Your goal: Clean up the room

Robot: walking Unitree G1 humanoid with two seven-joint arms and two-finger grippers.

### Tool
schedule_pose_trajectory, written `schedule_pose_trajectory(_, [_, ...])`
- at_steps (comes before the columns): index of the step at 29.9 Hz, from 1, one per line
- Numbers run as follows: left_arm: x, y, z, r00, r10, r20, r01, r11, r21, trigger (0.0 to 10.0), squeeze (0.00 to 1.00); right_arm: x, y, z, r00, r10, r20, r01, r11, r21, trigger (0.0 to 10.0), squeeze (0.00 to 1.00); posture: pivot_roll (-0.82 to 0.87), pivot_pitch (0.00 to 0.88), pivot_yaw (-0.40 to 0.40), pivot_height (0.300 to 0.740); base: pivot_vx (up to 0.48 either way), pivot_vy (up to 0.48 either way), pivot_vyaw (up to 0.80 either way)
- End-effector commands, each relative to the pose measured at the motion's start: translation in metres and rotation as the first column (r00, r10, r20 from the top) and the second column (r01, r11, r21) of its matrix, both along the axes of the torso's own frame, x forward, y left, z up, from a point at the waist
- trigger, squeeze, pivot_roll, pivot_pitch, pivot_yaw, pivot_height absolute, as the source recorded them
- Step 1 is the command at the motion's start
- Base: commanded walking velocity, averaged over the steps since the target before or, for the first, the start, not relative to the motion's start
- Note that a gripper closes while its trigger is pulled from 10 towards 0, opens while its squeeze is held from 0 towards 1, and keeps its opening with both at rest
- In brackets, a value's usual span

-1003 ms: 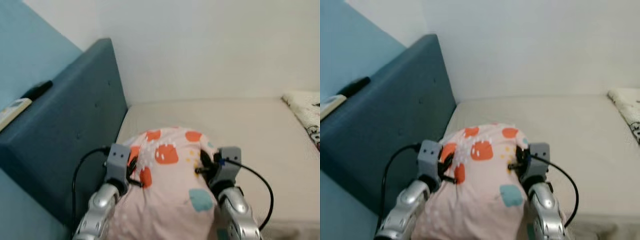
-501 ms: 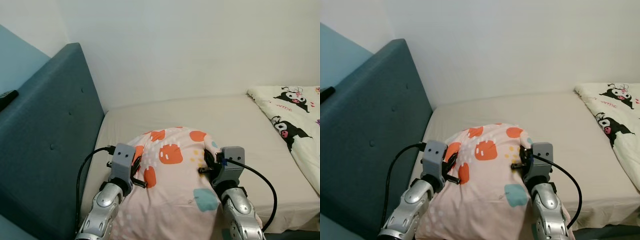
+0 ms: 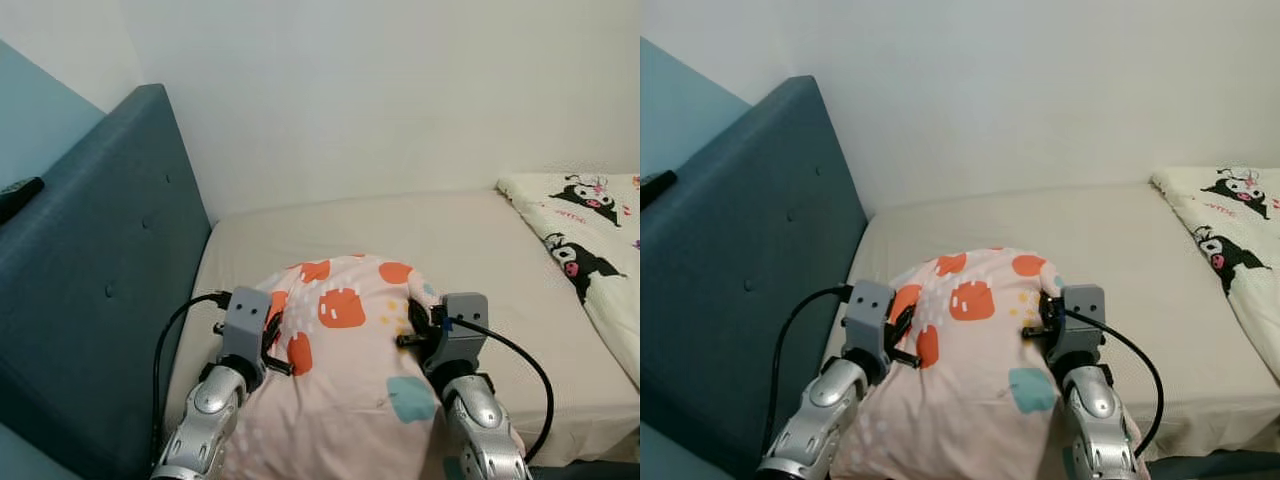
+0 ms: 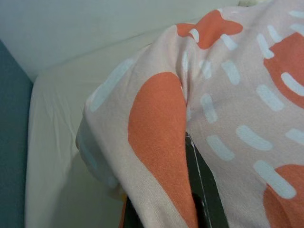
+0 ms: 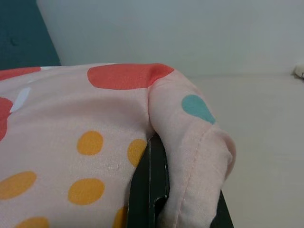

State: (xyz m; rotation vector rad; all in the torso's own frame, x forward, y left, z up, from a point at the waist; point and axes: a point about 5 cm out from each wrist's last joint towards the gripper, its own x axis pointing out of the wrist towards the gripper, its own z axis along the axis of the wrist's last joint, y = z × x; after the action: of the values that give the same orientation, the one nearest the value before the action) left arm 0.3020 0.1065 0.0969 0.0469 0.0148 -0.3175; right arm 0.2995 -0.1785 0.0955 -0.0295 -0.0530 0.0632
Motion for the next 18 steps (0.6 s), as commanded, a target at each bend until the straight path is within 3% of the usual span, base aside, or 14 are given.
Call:
schedule_pose_trajectory(1, [0.0040, 0.0079, 0.0071, 0.998, 0.037, 0.047, -0.037, 0.999, 0.013, 10.0, 0.00, 0.0036, 0.0008, 0.0082, 0.999, -0.007, 0.045, 0.008, 1.000, -0.019, 10.0, 0.00, 0.01, 0.045, 0.075, 0.740, 0.000, 0.000, 0.80])
schedule_pose_trajectory(18, [0.0036, 0.0055, 0.0077, 0.998, 0.029, 0.049, -0.030, 0.999, 0.012, 10.0, 0.00, 0.0032, -0.0019, 0.0097, 0.998, -0.019, 0.055, 0.020, 0.999, -0.028, 10.0, 0.00, 0.01, 0.048, 0.075, 0.740, 0.000, 0.000, 0.80])
